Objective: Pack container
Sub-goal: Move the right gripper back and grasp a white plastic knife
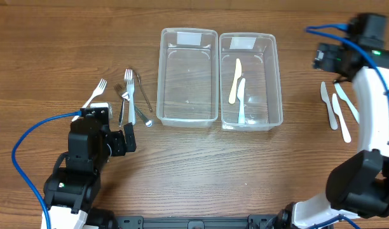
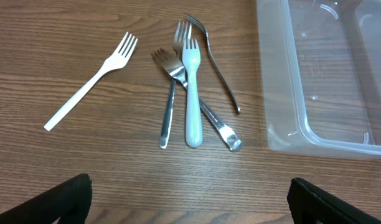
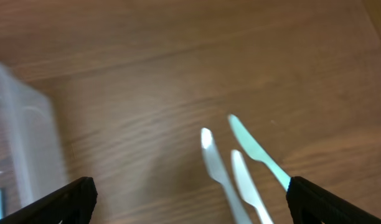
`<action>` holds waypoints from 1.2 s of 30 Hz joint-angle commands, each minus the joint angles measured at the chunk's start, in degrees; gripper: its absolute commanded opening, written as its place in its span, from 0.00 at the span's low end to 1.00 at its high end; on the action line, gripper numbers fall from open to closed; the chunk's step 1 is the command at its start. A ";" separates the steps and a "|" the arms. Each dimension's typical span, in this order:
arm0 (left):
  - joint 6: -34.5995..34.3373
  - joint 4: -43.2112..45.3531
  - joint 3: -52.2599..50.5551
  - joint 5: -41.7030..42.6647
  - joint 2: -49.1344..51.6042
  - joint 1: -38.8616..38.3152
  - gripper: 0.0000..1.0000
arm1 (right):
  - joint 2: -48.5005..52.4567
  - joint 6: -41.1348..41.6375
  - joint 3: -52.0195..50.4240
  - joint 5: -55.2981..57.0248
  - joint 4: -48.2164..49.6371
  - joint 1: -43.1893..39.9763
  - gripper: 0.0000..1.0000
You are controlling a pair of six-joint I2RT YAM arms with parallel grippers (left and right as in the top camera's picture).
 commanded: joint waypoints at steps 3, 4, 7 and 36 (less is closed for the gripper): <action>1.07 0.09 1.51 -0.17 0.09 0.24 1.00 | 6.32 -5.09 0.98 -6.78 -4.44 -7.67 0.97; 1.07 0.09 1.51 -0.17 0.09 0.24 1.00 | 6.84 -6.08 0.98 -6.78 -5.07 -8.13 0.95; 1.07 0.09 1.51 -0.17 0.09 0.24 1.00 | 8.98 -7.06 0.98 -6.91 -6.03 -8.87 0.90; 1.09 0.07 1.51 -0.17 0.09 0.24 1.00 | 18.84 -8.11 -4.68 -5.27 -3.61 -8.81 0.76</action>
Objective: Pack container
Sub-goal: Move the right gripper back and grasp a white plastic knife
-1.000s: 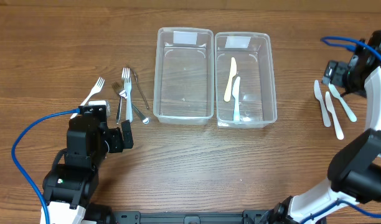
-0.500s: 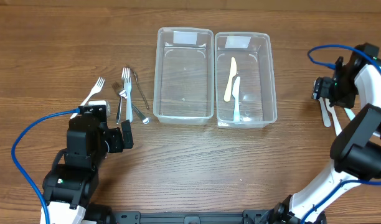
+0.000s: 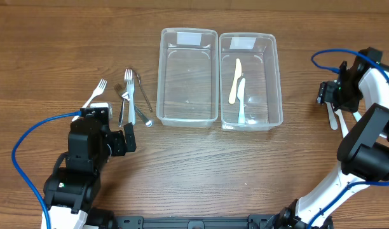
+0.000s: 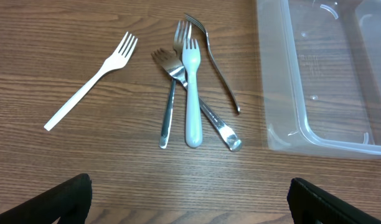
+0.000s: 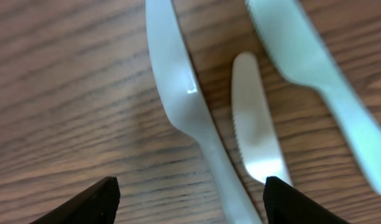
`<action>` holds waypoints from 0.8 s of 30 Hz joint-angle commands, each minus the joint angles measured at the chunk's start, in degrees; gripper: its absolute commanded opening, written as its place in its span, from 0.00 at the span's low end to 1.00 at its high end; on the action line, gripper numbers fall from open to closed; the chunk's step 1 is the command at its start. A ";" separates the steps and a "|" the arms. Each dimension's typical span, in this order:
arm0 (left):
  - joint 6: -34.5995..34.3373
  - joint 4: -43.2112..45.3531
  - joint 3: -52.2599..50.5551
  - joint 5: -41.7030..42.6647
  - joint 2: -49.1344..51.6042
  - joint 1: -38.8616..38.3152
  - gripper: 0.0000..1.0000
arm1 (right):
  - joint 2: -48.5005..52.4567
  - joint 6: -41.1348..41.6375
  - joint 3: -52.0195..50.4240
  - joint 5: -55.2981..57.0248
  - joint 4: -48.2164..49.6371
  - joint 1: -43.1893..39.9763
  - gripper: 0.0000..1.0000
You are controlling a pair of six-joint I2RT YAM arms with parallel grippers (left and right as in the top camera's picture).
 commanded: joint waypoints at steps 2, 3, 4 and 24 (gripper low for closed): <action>1.07 0.07 1.51 -0.17 0.09 0.24 1.00 | 0.09 -0.15 -2.73 0.24 2.12 0.13 0.76; 1.07 0.09 1.51 -0.17 0.09 0.24 1.00 | 0.09 -0.15 -3.15 0.24 2.47 0.13 0.76; 1.09 0.09 1.51 -0.17 0.09 0.24 1.00 | 0.09 -0.15 -3.69 0.22 2.89 0.13 0.75; 1.07 0.09 1.51 -0.17 0.09 0.24 1.00 | 0.09 4.81 -11.17 -1.64 8.48 0.22 0.44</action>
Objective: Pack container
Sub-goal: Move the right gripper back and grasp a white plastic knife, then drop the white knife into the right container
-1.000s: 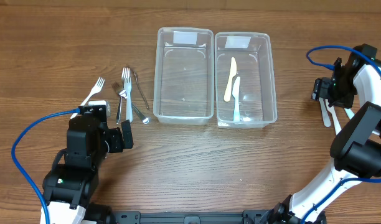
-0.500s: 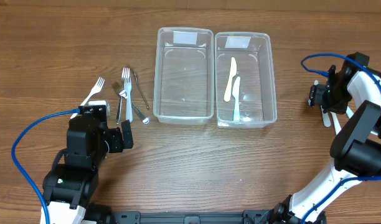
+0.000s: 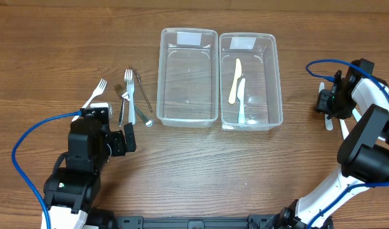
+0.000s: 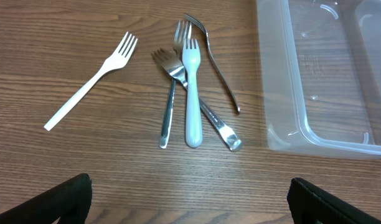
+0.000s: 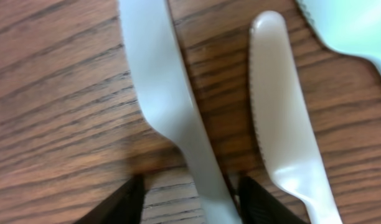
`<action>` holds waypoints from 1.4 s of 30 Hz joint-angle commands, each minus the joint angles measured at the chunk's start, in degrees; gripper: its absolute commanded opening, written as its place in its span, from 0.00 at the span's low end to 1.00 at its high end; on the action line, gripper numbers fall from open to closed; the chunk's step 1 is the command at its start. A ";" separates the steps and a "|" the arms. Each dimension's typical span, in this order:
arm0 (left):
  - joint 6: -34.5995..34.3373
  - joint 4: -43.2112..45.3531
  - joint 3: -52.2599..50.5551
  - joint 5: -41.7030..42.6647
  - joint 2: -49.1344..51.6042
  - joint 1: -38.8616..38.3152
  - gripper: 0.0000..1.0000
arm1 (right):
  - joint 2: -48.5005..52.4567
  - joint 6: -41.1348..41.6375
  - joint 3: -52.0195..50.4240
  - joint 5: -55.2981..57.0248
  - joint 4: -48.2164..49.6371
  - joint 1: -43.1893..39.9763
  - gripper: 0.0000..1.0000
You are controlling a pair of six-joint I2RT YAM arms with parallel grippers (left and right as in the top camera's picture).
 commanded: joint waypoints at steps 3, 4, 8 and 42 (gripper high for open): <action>1.07 0.07 1.51 -0.17 0.09 0.24 1.00 | 1.33 4.15 -2.34 -1.68 -0.20 0.28 0.36; 1.07 0.09 1.51 -0.17 0.09 0.24 1.00 | 1.33 4.22 -2.34 -1.66 -0.48 0.28 0.32; 1.07 0.07 1.51 -0.17 0.09 0.24 1.00 | 1.33 4.59 -2.34 -1.66 -1.75 0.28 0.16; 1.07 0.09 1.51 -0.17 0.09 0.24 1.00 | -7.72 14.45 32.35 -6.56 -24.30 23.76 0.04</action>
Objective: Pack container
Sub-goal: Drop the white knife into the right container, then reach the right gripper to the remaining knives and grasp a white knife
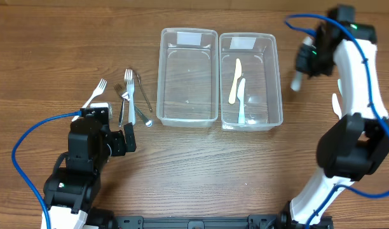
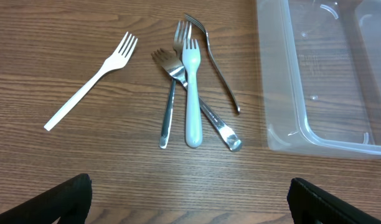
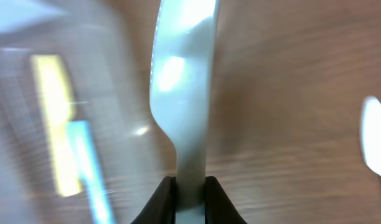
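Two clear plastic containers stand side by side: the left container (image 1: 187, 75) is bare inside, the right container (image 1: 250, 79) holds a cream knife (image 1: 234, 79) and a pale blue knife (image 1: 241, 100). My right gripper (image 1: 300, 69) is shut on a white plastic knife (image 3: 183, 81), raised just right of the right container. A white plastic fork (image 2: 91, 79), a pale blue plastic fork (image 2: 192, 87) and metal forks (image 2: 167, 99) lie left of the containers. My left gripper (image 2: 190, 205) stands open short of the forks, nothing between its fingers.
Another white knife (image 1: 339, 105) lies on the wooden table at the right, partly behind my right arm. A blue cable (image 1: 29, 143) loops beside the left arm near the table's front left.
My right gripper was low on the table with its fingers either side of a white knife. Now it is shut on that knife and holds it up beside the right container. Left arm unchanged.
My right gripper was high at the back right, three knives on the table below. Then it was down over them, then close around one white knife. Now it holds that knife lifted next to the right container. The left gripper stayed open by the forks.
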`<action>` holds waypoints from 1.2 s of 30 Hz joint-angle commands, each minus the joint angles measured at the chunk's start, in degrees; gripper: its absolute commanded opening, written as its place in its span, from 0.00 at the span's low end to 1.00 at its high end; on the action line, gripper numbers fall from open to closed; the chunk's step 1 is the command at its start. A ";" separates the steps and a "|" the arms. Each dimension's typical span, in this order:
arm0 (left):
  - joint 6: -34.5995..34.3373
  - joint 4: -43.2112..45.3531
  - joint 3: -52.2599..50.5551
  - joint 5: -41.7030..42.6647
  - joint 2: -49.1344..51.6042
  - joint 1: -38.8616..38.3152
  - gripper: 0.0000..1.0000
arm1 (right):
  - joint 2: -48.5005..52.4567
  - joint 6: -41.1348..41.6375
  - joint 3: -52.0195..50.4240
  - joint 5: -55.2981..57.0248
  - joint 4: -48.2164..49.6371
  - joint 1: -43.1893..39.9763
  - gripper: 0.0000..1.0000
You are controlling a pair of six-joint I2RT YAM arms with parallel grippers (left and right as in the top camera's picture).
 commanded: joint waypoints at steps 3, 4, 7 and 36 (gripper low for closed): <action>1.07 0.09 1.51 -0.17 0.09 0.24 1.00 | -4.79 0.90 1.66 -0.37 1.86 10.10 0.04; 1.07 0.09 1.51 -0.17 0.09 0.24 1.00 | -4.66 0.90 0.90 -0.15 2.56 10.86 0.04; 1.07 0.07 1.51 -0.17 0.09 0.24 1.00 | -4.07 1.57 -3.98 0.15 6.01 13.14 0.04; 1.07 0.09 1.51 -0.17 0.09 0.24 1.00 | -11.63 2.29 -7.61 12.22 12.46 -15.23 0.88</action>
